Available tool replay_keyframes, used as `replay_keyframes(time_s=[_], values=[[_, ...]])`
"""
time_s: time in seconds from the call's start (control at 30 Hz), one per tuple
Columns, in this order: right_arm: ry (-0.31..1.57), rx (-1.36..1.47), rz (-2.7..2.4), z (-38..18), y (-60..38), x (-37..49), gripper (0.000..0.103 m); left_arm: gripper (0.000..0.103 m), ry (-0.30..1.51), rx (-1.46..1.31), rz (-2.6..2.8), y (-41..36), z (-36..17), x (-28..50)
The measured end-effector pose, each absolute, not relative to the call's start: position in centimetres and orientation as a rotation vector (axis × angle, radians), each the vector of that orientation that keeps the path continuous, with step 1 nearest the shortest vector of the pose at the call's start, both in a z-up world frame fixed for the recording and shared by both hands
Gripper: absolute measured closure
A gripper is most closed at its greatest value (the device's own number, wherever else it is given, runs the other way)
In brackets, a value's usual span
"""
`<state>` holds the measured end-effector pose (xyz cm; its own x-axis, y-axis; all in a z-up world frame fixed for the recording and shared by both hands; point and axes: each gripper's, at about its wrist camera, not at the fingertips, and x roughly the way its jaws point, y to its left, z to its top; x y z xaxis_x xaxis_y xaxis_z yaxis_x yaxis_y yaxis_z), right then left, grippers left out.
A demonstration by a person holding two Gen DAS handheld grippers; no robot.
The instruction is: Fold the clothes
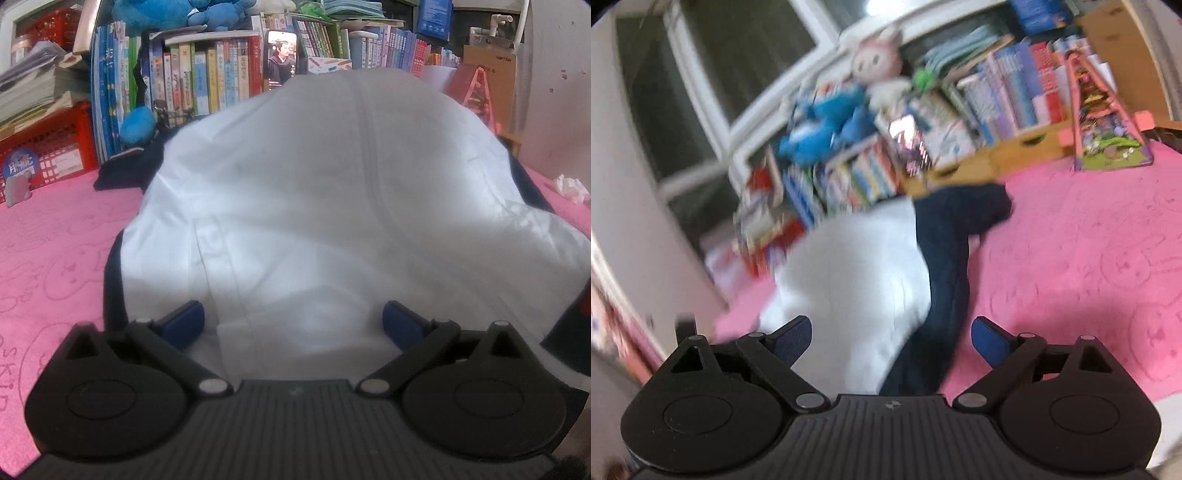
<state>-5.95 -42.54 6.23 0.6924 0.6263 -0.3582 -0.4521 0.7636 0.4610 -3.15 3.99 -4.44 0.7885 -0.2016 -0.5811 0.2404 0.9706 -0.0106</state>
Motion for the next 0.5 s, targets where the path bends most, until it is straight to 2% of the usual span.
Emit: replay_keyframes(time_s=[0.23, 0.5], values=[[0.454, 0.115, 0.65, 4.1, -31.9, -2.4, 0.009, 0.0, 0.62, 0.064, -0.212, 3.7, -4.4, -3.2], [0.574, -0.185, 0.618, -1.2, -24.0, -0.7, 0.016, 0.0, 0.615, 0.059, -0.211, 3.8, -4.4, -3.3]])
